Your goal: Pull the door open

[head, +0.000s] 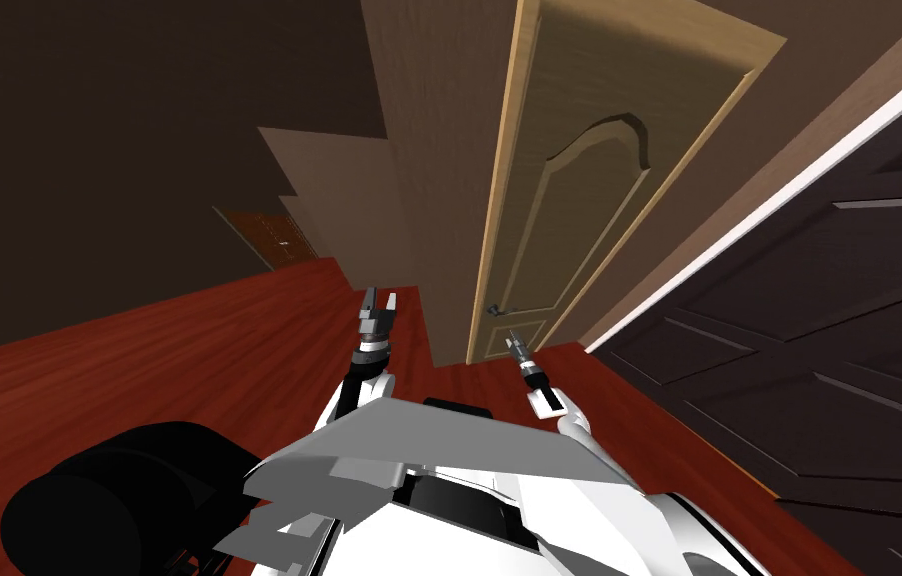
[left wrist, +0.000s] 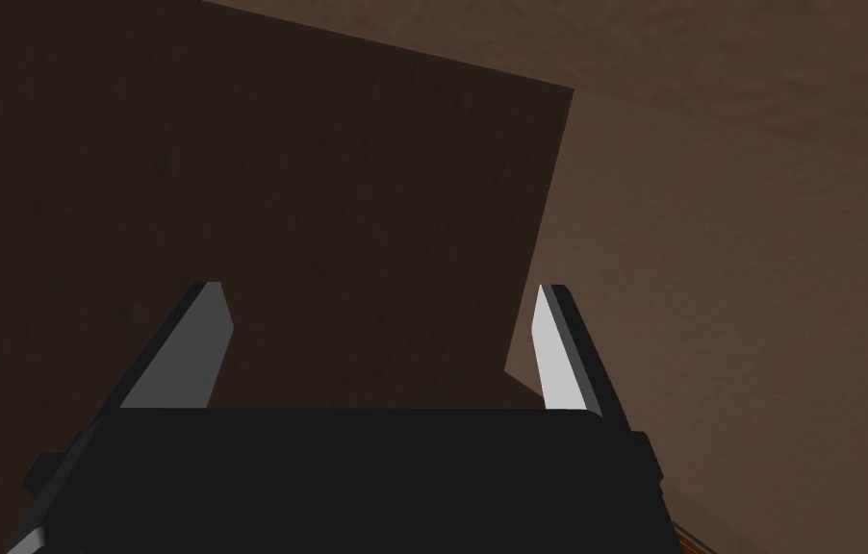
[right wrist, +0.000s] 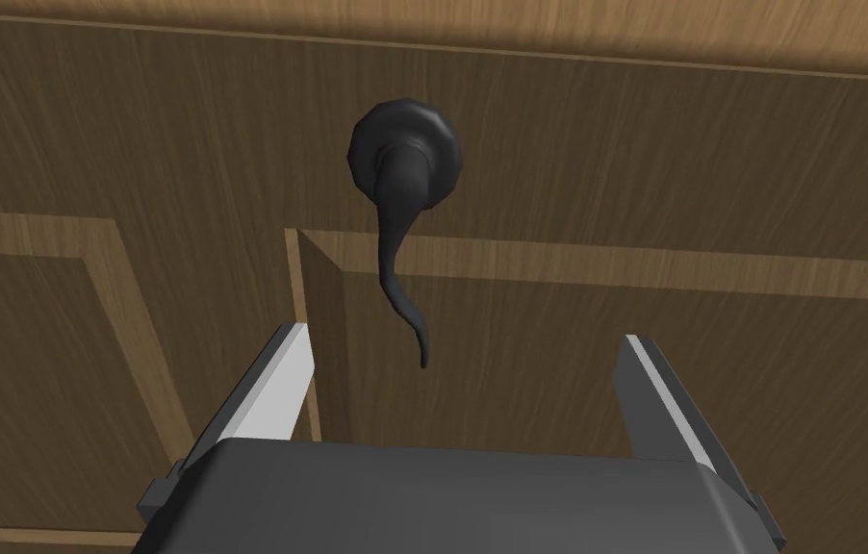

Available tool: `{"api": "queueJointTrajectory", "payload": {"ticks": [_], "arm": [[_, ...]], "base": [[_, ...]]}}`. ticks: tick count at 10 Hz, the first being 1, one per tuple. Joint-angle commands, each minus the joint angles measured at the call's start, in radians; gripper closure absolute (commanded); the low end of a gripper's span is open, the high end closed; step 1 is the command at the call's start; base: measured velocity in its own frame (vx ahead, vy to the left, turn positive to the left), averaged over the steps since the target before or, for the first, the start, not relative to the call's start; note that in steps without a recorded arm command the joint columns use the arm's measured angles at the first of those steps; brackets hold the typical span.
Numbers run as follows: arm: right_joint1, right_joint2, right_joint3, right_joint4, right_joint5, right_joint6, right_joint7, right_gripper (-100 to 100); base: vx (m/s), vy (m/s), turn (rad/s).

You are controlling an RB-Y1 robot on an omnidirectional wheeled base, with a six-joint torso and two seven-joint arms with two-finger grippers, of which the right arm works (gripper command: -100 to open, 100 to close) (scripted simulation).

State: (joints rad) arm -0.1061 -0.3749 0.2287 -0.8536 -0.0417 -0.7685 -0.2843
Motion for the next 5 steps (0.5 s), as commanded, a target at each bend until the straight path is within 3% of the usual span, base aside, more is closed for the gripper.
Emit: {"api": "queueJointTrajectory", "payload": {"ticks": [1,5], "arm": [[-0.013,-0.006,0.004,0.030,0.001,-0.004,-0.004,-100],[-0.045,-0.024,0.013,0.109,0.003,-0.015,-0.015,-100]], "base": [[0.056,-0.090,0.139],[0.062,-0.098,0.095]]}}
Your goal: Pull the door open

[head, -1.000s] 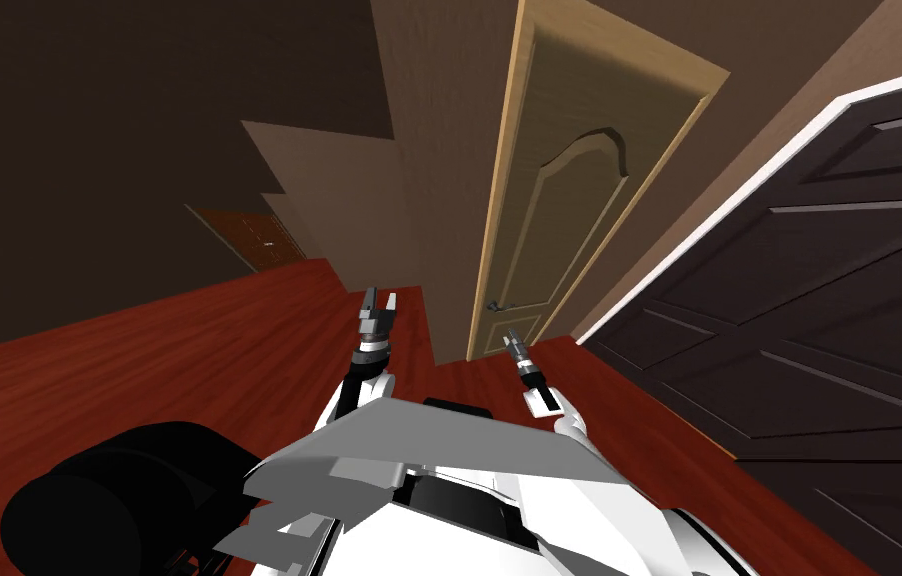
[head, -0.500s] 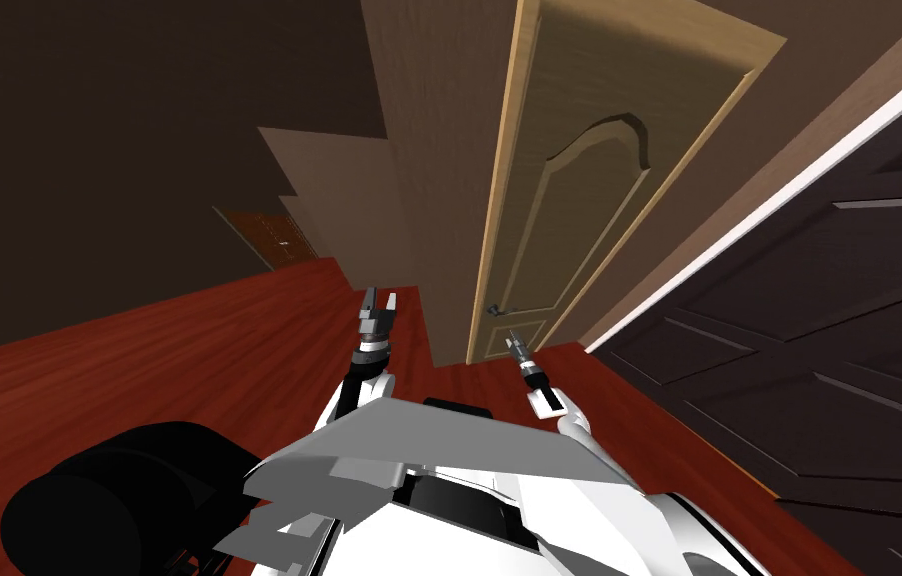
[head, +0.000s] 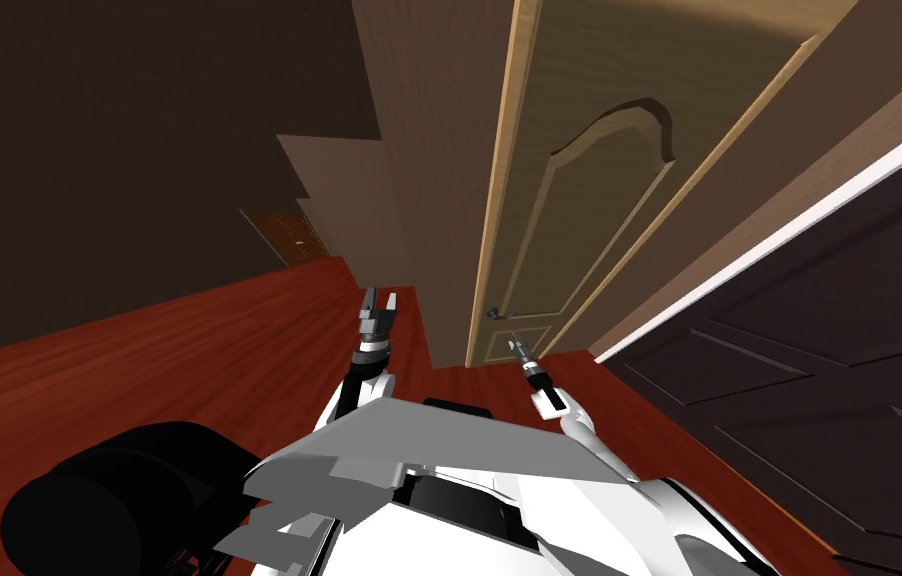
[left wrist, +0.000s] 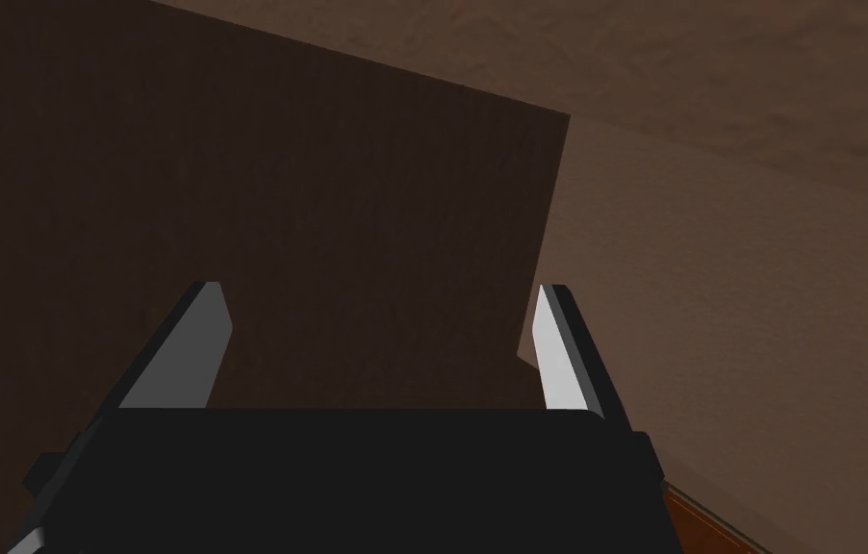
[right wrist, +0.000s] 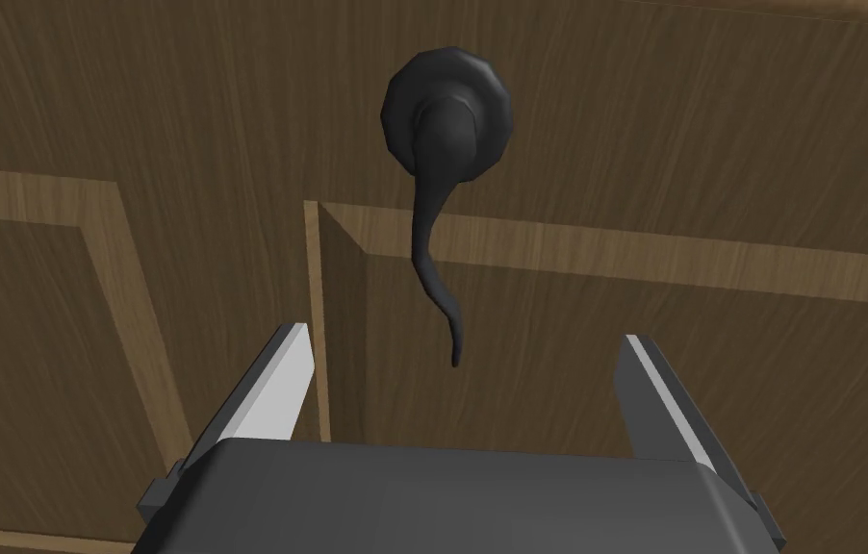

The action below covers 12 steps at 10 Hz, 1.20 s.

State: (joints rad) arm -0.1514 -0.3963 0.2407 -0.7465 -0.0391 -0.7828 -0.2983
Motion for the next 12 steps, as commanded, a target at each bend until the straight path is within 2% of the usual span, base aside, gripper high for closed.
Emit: {"api": "queueJointTrajectory", "payload": {"ticks": [1,2,3,6,11,12], "arm": [[-0.010,-0.009,0.004,0.029,0.001,-0.004,-0.005,-100],[-0.012,-0.004,0.003,0.026,0.001,-0.006,-0.004,-100],[-0.021,-0.005,-0.028,0.056,0.000,-0.012,0.000,-100],[-0.032,-0.005,-0.078,0.098,-0.002,-0.021,0.007,-100],[-0.055,-0.004,-0.178,0.185,-0.005,-0.040,0.020,-100],[-0.055,-0.004,-0.178,0.185,-0.005,-0.040,0.020,-100]], "base": [[0.075,-0.085,0.112],[0.036,-0.046,0.032],[0.035,0.007,0.314],[0.043,0.013,0.212],[0.050,-0.004,0.206],[0.042,-0.009,0.044]]}}
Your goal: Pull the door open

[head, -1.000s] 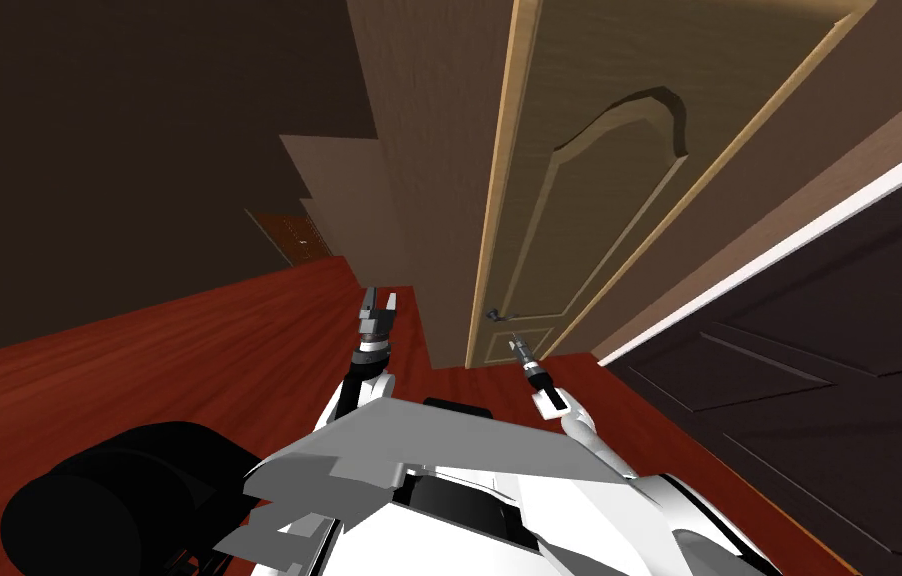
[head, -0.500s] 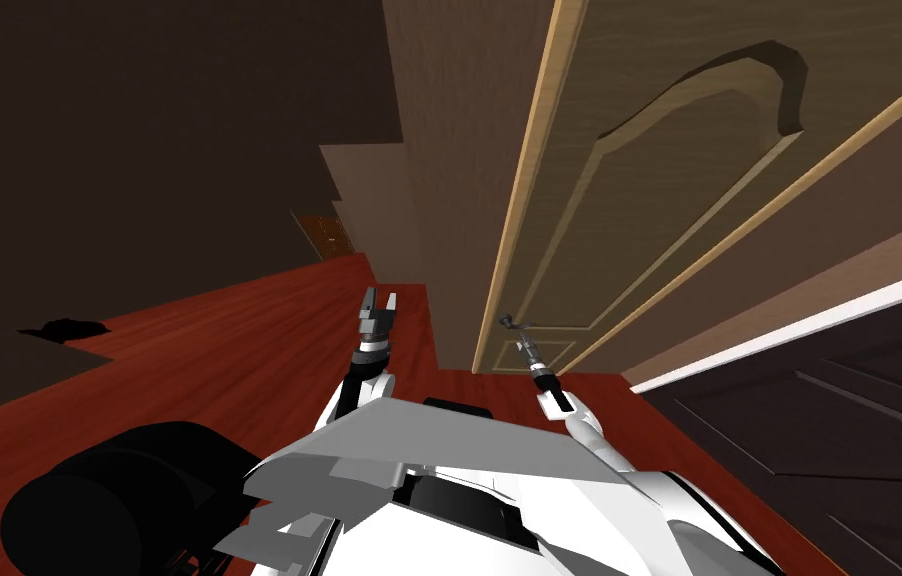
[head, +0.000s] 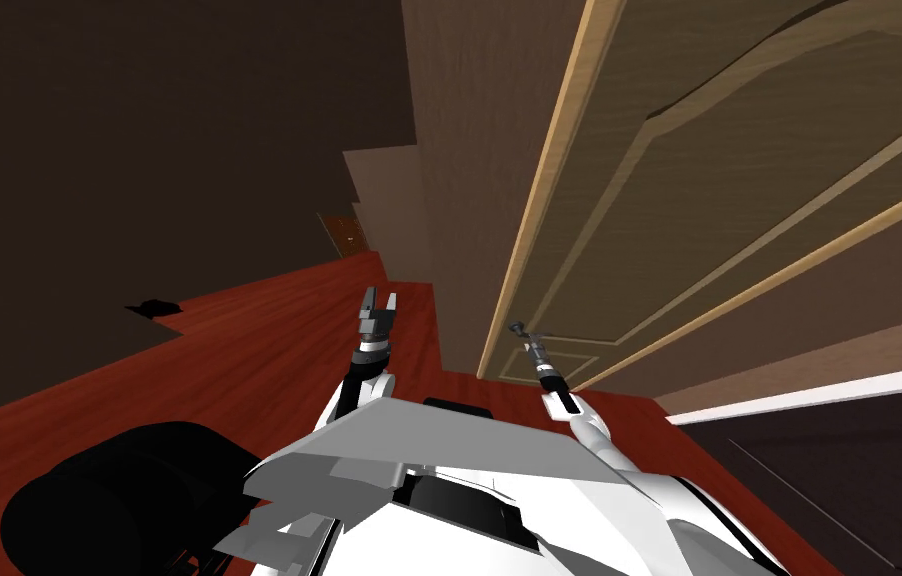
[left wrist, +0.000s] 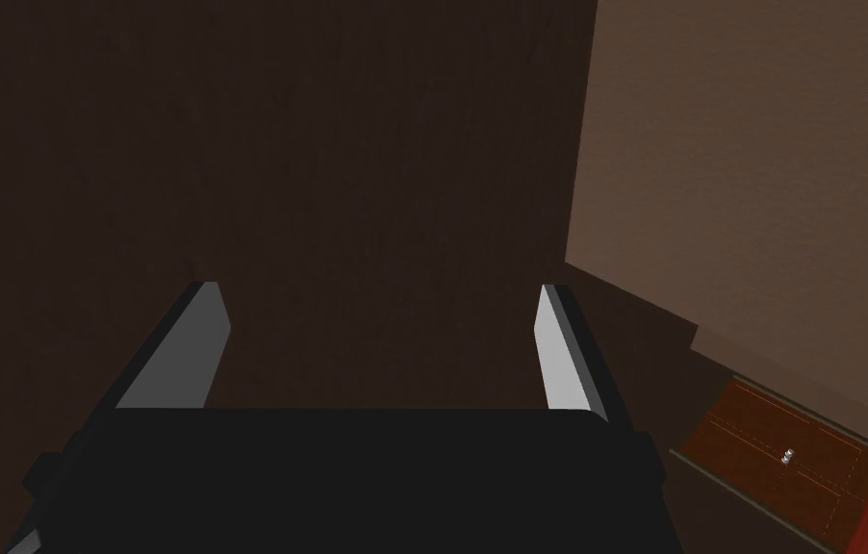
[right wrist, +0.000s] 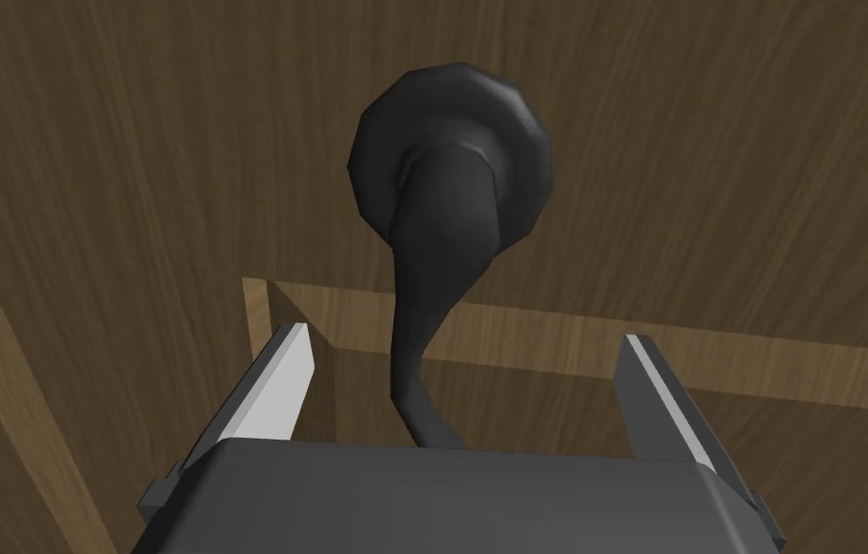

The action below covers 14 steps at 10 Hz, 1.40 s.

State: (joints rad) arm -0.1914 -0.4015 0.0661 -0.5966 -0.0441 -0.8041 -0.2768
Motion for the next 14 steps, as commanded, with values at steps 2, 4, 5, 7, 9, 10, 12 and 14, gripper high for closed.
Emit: {"api": "queueJointTrajectory", "payload": {"ticks": [2,4,5,7,9,10,12,14], "arm": [[-0.023,0.001,-0.040,0.066,-0.001,-0.025,0.004,-100],[-0.030,0.001,-0.070,0.093,-0.002,-0.031,0.008,-100],[-0.034,0.001,-0.091,0.110,-0.002,-0.034,0.011,-100],[-0.035,-0.002,-0.077,0.113,-0.002,-0.040,0.005,100],[-0.035,-0.002,-0.077,0.113,-0.002,-0.040,0.005,100],[-0.035,-0.002,-0.077,0.113,-0.002,-0.040,0.005,100],[-0.035,-0.002,-0.077,0.113,-0.002,-0.040,0.005,100],[-0.032,-0.009,-0.072,0.116,-0.002,-0.043,-0.003,100]], "base": [[0.020,-0.008,0.204],[0.054,-0.034,0.150],[0.056,-0.046,0.228],[0.011,-0.011,0.002],[-0.005,0.005,-0.010],[0.000,0.000,0.000],[0.000,0.000,0.000],[-0.142,-0.058,0.133]]}}
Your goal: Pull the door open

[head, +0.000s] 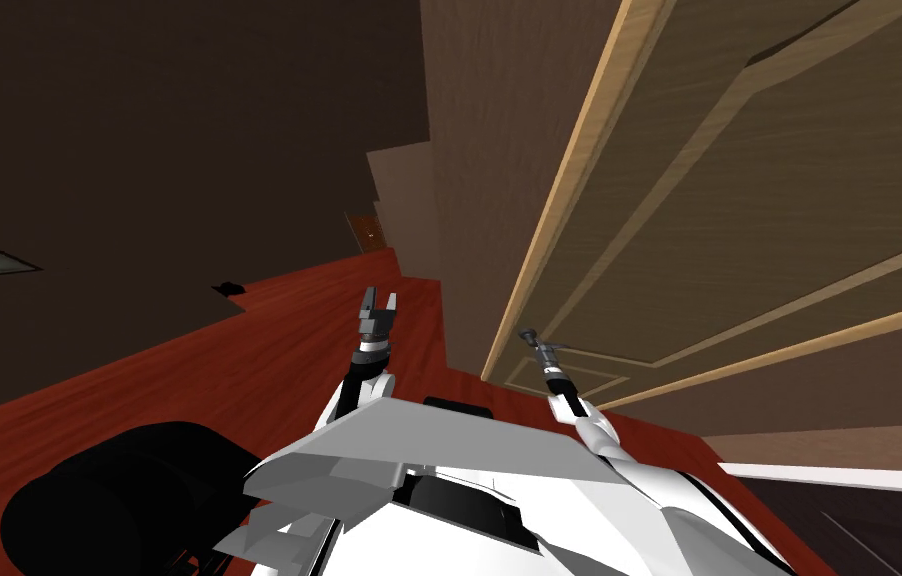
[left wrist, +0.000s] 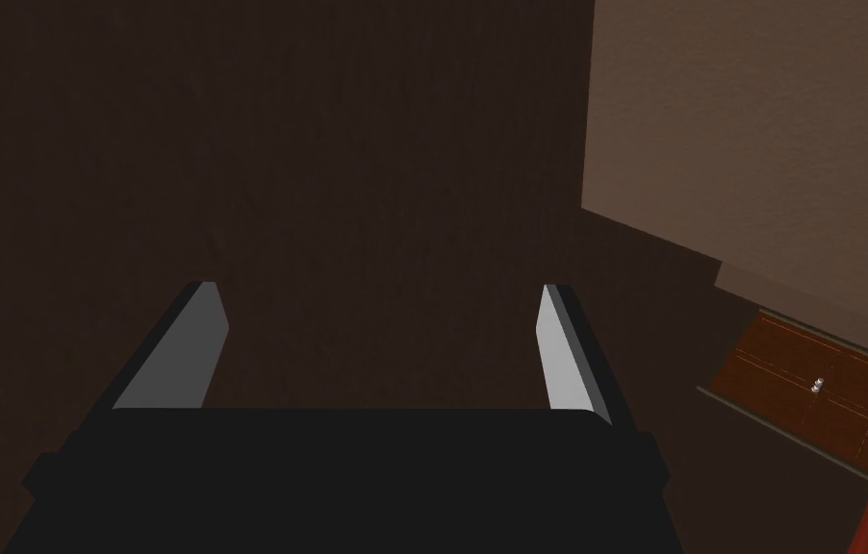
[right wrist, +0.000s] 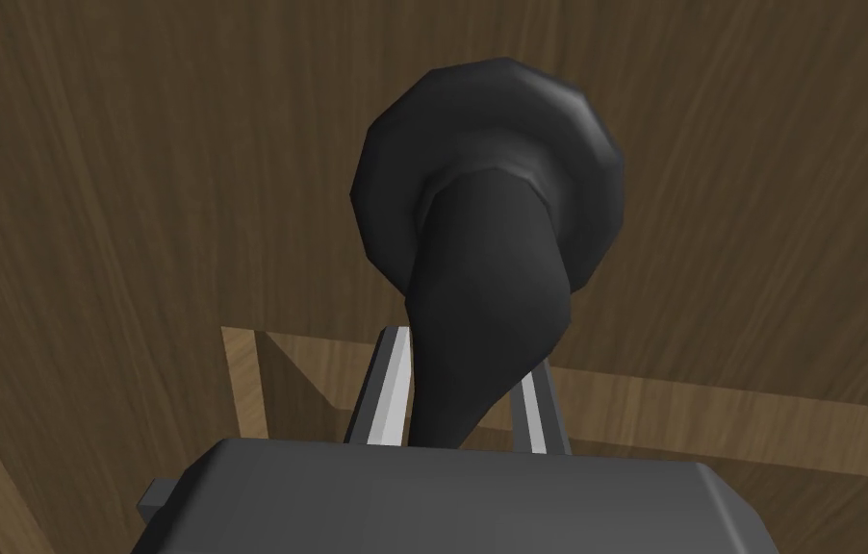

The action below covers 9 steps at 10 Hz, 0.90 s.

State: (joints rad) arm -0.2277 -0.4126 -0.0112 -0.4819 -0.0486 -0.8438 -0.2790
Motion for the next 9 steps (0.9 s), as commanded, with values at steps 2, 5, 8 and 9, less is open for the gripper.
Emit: {"api": "queueJointTrajectory", "payload": {"ticks": [2,5,8,9], "arm": [[0.006,-0.004,0.011,0.003,0.002,-0.008,-0.008,100],[0.012,-0.020,0.026,0.007,0.002,-0.022,-0.025,100],[0.017,-0.031,0.037,0.010,0.002,-0.031,-0.037,100],[0.018,-0.034,0.040,0.010,0.002,-0.034,-0.040,100]], "base": [[-0.182,-0.050,0.112],[-0.231,-0.121,0.237],[-0.216,-0.110,0.191],[-0.224,-0.064,0.142]]}}
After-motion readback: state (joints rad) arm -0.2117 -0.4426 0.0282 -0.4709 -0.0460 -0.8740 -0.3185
